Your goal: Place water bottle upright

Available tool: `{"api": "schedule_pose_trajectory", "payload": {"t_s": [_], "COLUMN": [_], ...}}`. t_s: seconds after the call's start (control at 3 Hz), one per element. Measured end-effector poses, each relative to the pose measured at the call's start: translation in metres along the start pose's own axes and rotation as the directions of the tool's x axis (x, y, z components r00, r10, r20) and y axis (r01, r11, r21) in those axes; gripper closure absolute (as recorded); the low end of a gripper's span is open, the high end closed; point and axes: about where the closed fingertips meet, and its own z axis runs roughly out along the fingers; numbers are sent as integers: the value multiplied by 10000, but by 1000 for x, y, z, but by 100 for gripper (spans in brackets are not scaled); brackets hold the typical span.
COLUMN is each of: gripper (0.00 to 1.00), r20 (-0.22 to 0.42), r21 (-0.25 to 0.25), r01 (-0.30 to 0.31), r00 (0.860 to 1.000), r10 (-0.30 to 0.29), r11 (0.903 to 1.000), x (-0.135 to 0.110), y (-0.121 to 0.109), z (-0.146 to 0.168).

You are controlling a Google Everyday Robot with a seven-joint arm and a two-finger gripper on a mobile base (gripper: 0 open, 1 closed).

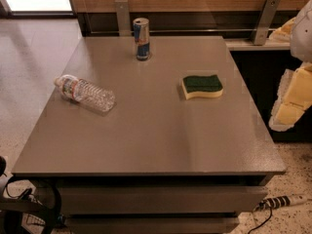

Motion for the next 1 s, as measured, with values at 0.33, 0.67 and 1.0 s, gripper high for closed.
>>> {"api": "schedule_pose_trajectory", "payload": {"t_s": [0.33, 0.67, 1.0], "gripper": [0, 0, 0], "r20": [1, 19, 421], "r21": [2, 6, -199], "r01": [0, -31, -370], "r00": [10000, 10000, 9984], "r10": [0, 31, 378], "r11": [10000, 10000, 9991], "x": [0, -3, -31], "y": [0, -4, -30], "z": [0, 0, 12]}}
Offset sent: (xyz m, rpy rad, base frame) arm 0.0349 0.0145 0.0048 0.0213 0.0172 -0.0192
